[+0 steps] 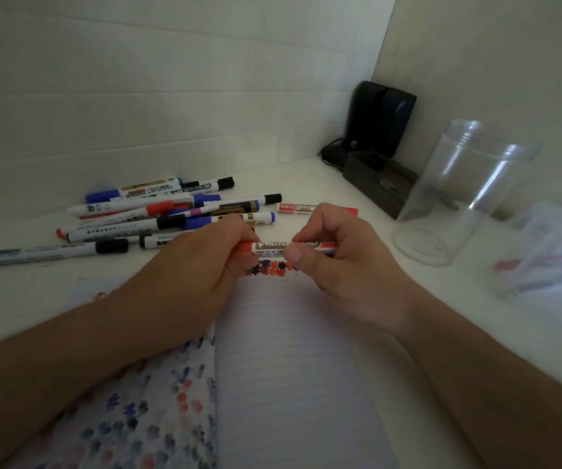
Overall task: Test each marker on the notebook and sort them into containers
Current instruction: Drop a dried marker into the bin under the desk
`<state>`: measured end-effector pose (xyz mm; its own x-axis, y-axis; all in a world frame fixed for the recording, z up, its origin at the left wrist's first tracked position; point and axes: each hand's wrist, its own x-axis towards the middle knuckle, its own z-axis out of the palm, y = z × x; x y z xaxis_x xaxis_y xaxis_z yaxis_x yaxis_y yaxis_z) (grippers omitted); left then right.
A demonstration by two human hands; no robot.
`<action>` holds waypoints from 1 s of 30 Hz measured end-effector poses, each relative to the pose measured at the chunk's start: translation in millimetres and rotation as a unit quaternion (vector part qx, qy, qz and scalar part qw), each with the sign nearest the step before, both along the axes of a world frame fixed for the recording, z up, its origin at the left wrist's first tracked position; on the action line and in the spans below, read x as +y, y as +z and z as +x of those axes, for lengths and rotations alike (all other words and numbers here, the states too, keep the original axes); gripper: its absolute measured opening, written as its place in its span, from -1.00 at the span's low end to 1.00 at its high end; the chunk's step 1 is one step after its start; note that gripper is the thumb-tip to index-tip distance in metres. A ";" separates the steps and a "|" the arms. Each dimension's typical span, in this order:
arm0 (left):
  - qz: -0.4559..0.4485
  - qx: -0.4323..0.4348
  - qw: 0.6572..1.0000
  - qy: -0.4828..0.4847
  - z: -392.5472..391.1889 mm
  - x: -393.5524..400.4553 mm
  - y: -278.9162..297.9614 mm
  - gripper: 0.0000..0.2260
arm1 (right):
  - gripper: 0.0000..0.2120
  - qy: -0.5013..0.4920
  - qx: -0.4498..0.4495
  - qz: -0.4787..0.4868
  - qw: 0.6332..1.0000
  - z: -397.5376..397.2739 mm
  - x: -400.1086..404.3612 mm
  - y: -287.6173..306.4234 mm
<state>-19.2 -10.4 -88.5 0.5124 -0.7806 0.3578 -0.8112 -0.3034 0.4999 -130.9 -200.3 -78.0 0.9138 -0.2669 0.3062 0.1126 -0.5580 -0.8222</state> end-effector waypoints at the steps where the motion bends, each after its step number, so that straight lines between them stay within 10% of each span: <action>1: 0.010 -0.004 1.000 -0.004 -1.0 -0.1 0.5 -0.86 | -0.80 -0.004 0.001 -0.014 1.000 -2.4 1.2 4.1; 10: 0.094 -0.131 0.985 -0.062 -26.8 -11.2 47.4 -0.71 | -0.96 -0.019 0.058 0.080 0.995 -80.3 -1.4 34.3; 16: 0.015 -0.072 0.985 -0.154 -122.4 -96.8 77.5 -0.90 | -0.94 -0.200 -0.092 0.273 0.937 -193.5 -33.6 42.8; 22: -0.036 -0.049 0.981 -0.184 -186.7 -193.9 88.7 -0.59 | -0.97 -0.369 -0.207 0.318 0.849 -246.7 -86.2 69.4; 30: 0.018 0.016 0.988 -0.150 -189.8 -207.4 63.5 -0.53 | -0.81 -0.373 -0.186 0.305 0.856 -225.5 -119.7 76.2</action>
<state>-209.0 -217.8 -25.0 0.2658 -0.9115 0.3138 -0.8512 -0.0691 0.5203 -356.3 -320.0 -1.8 0.2879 -0.9480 0.1355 0.2289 -0.0692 -0.9710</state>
